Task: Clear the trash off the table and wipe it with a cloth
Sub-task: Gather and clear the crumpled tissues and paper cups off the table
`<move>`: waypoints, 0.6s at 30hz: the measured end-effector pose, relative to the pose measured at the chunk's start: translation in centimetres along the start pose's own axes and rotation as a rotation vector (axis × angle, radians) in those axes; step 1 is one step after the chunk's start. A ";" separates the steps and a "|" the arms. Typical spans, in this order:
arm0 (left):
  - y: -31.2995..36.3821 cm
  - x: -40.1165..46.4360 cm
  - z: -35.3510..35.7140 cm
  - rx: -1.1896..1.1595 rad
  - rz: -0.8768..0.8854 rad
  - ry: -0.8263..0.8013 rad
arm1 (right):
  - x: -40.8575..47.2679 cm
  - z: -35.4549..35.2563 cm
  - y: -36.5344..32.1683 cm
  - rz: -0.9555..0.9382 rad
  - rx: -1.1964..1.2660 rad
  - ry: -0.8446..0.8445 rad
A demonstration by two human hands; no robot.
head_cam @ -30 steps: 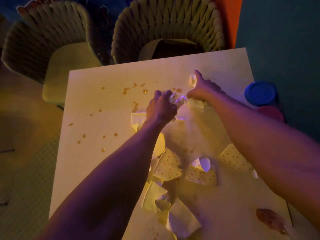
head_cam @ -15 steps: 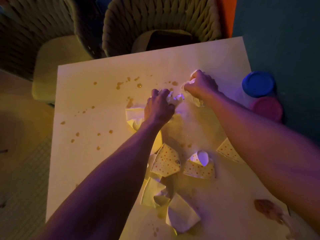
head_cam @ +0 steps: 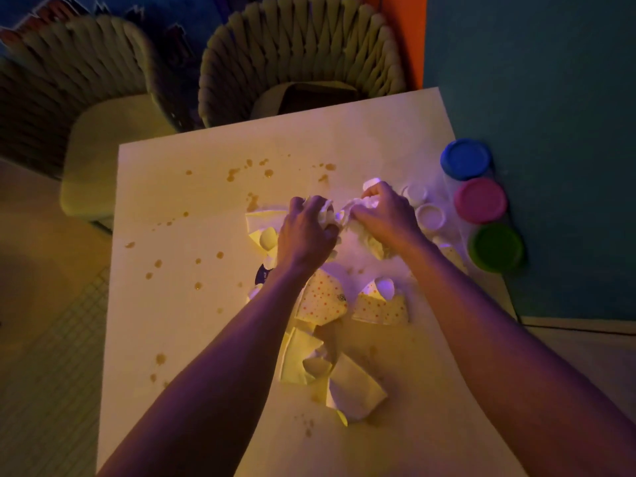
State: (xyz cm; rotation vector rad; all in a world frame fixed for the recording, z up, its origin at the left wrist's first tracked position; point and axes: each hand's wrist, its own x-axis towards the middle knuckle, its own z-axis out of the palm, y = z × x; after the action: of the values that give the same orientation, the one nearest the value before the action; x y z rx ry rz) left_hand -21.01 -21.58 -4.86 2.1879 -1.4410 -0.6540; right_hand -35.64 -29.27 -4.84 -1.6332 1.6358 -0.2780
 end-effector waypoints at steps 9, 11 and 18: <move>-1.5 -7.0 -1.4 -0.040 0.065 -0.029 | -11.8 1.0 2.8 -0.021 0.022 0.064; -1.7 -8.5 -1.5 -0.048 0.087 -0.042 | -14.2 1.3 2.9 -0.005 0.025 0.088; -1.8 -14.8 -1.7 -0.073 0.320 -0.149 | -23.9 3.1 5.2 0.123 0.061 0.228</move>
State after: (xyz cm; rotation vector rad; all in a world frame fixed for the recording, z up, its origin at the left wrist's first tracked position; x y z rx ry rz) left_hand -23.79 -7.03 -2.40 1.8292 -1.7649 -0.7513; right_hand -40.89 -5.41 -1.49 -1.4913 1.8718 -0.4607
